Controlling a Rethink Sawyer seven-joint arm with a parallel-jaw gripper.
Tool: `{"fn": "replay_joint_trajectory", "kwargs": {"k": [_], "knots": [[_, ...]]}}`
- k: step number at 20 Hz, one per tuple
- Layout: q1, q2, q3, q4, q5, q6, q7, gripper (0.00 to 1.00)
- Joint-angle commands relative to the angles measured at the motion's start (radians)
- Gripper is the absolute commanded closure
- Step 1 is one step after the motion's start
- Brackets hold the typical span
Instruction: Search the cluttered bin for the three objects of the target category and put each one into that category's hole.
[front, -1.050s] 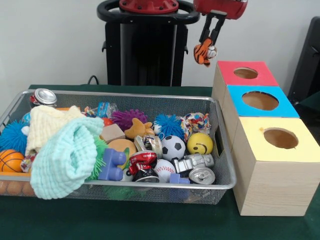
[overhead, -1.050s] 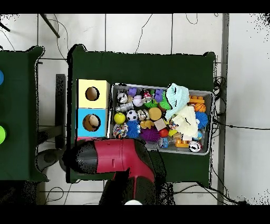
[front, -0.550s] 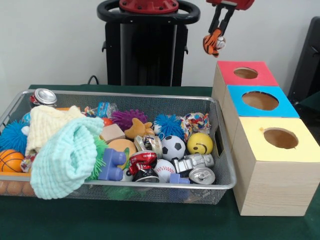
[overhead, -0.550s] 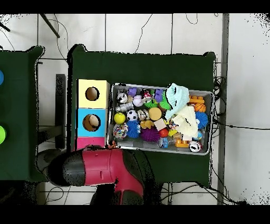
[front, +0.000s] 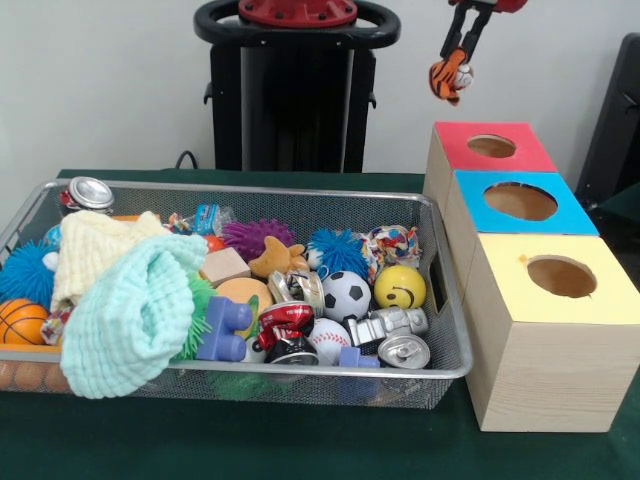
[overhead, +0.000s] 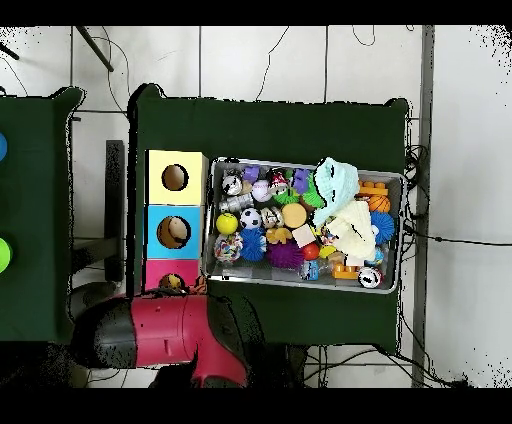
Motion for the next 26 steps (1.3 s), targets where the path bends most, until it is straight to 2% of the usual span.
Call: {"fn": "replay_joint_trajectory", "kwargs": {"k": [1, 16, 26], "knots": [[0.021, 0.065, -0.021, 0.050, 0.041, -0.092, 0.325, 1.00], [0.022, 0.128, -0.011, 0.078, 0.050, -0.214, 0.345, 1.00], [0.107, 0.133, -0.045, 0.070, 0.067, -0.199, 0.402, 1.00]]}}
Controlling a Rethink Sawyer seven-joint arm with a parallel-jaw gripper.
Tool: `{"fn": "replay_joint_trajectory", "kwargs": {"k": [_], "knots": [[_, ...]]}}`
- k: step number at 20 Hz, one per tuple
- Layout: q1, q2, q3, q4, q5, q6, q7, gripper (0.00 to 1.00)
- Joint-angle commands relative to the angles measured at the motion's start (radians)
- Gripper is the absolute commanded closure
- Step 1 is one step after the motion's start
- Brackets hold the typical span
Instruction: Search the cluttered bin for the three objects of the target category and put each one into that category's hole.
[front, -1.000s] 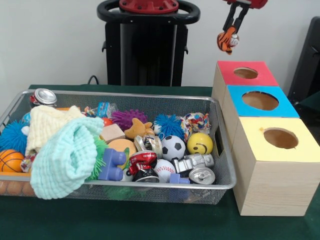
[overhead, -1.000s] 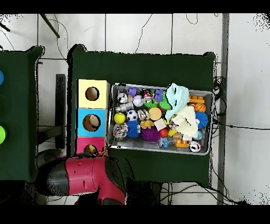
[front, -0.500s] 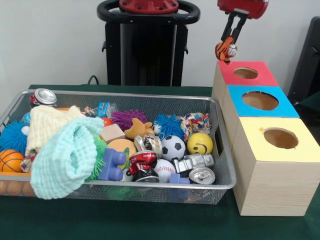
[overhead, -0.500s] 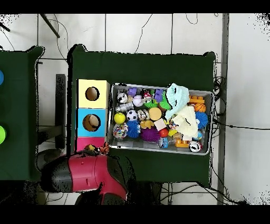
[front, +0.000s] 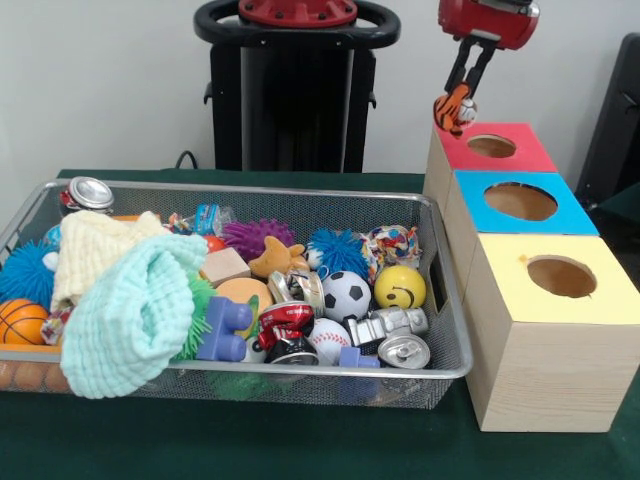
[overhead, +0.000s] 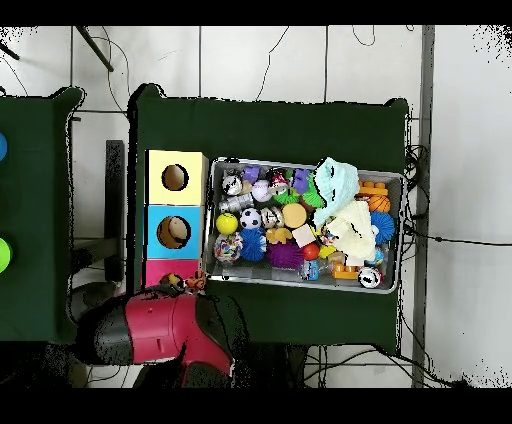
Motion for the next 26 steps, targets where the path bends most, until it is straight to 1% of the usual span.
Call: {"fn": "replay_joint_trajectory", "kwargs": {"k": [1, 8, 26], "knots": [[0.054, 0.037, -0.012, 0.066, 0.061, -0.044, 0.319, 1.00], [0.088, 0.056, -0.027, 0.084, 0.093, -0.083, 0.324, 1.00], [0.090, 0.138, -0.017, 0.097, 0.128, -0.206, 0.323, 1.00]]}}
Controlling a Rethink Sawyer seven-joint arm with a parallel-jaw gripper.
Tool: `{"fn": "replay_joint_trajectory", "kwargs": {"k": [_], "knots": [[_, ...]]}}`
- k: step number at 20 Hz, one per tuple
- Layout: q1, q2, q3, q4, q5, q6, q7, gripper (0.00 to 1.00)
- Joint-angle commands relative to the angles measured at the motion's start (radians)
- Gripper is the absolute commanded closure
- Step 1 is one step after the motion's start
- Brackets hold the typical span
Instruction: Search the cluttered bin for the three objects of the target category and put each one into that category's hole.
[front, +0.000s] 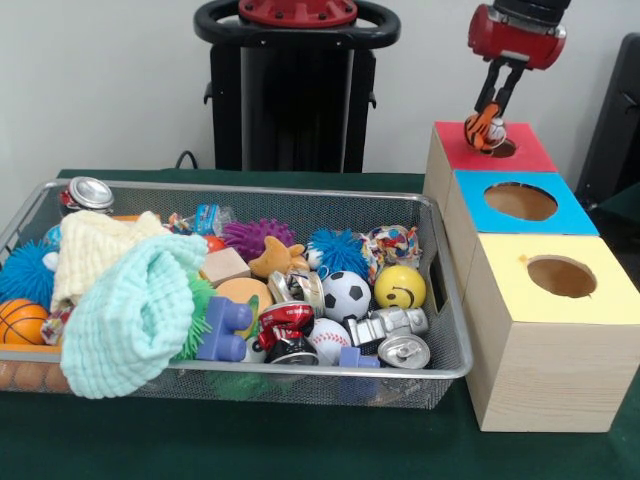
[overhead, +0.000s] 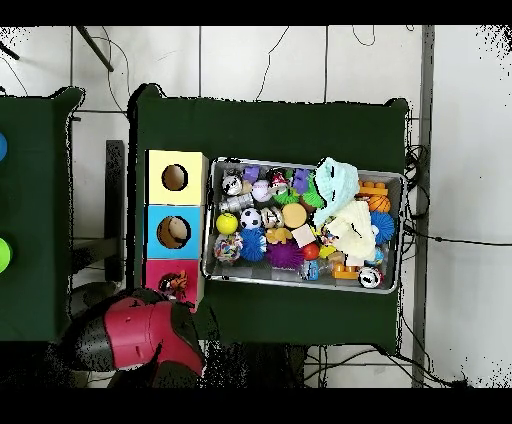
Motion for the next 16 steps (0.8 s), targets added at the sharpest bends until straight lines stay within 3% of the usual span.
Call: {"fn": "replay_joint_trajectory", "kwargs": {"k": [1, 16], "knots": [[-0.008, 0.063, 0.009, 0.087, 0.052, -0.089, 0.271, 1.00], [0.080, 0.074, -0.033, 0.090, 0.094, -0.082, 0.311, 1.00]]}}
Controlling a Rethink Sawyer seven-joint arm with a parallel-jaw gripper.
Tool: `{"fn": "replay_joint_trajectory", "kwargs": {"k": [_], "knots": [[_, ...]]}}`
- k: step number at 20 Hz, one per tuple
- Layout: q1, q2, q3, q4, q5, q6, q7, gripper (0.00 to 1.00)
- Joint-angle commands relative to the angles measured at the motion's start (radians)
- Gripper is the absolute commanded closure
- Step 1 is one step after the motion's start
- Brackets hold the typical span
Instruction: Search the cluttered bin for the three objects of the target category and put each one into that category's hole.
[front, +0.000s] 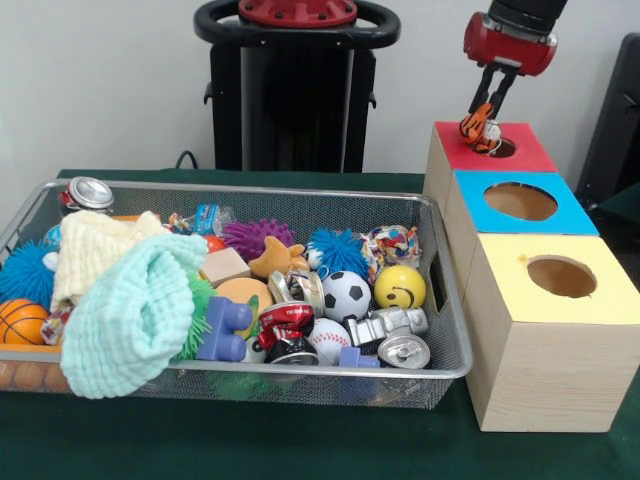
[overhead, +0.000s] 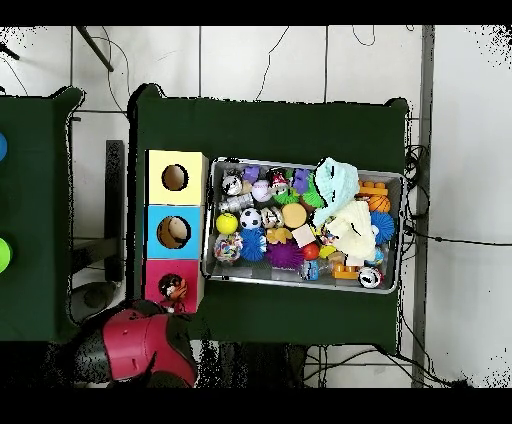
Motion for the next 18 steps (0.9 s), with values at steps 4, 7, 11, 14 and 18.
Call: {"fn": "replay_joint_trajectory", "kwargs": {"k": [4, 7, 11, 14, 18], "knots": [[0.035, 0.050, -0.005, 0.046, 0.066, -0.042, 0.290, 1.00], [0.047, 0.058, -0.006, 0.044, 0.078, -0.045, 0.298, 1.00], [0.068, 0.070, -0.011, 0.034, 0.093, -0.043, 0.312, 1.00], [0.071, 0.081, -0.010, 0.025, 0.101, -0.043, 0.311, 1.00], [0.071, 0.094, -0.009, 0.012, 0.105, -0.047, 0.307, 1.00]]}}
